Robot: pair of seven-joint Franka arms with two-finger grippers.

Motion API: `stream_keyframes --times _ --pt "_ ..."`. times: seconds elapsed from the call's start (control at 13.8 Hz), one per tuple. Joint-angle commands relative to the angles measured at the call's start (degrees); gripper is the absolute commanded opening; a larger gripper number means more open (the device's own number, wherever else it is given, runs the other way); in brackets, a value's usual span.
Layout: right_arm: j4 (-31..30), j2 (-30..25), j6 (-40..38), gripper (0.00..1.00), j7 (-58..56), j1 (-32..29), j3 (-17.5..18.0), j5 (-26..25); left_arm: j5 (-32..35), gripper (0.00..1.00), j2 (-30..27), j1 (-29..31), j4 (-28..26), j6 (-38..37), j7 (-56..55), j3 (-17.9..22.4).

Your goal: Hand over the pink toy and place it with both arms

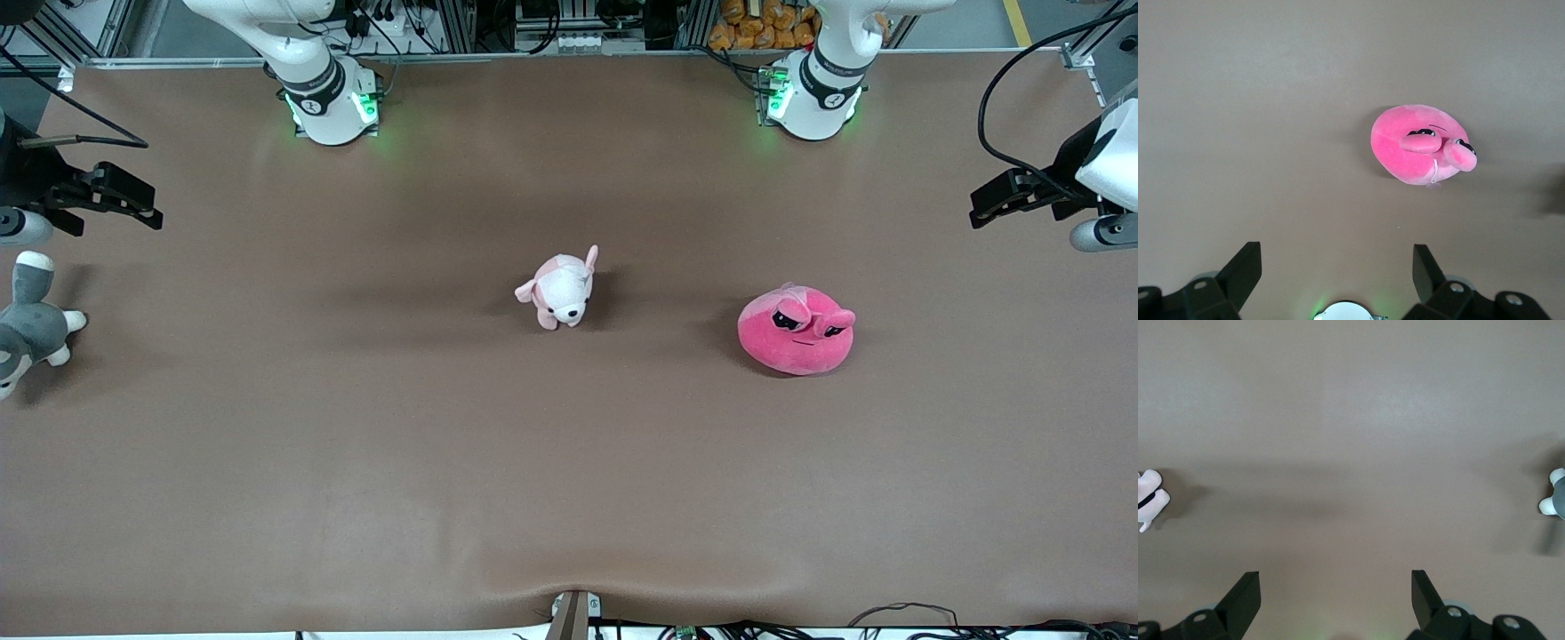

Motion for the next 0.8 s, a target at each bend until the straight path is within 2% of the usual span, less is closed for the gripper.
stream_keyframes --times 0.0,0.73 --pt "0.63 0.24 -0.62 1.00 0.20 -1.81 0.70 0.90 -0.90 1.00 -2.05 0.33 -2.29 -0.05 0.47 0.04" --pt "0.63 0.42 -0.62 1.00 0.11 -1.90 0.61 0.90 -1.61 1.00 -5.31 0.24 -7.66 3.72 0.12 -0.05"
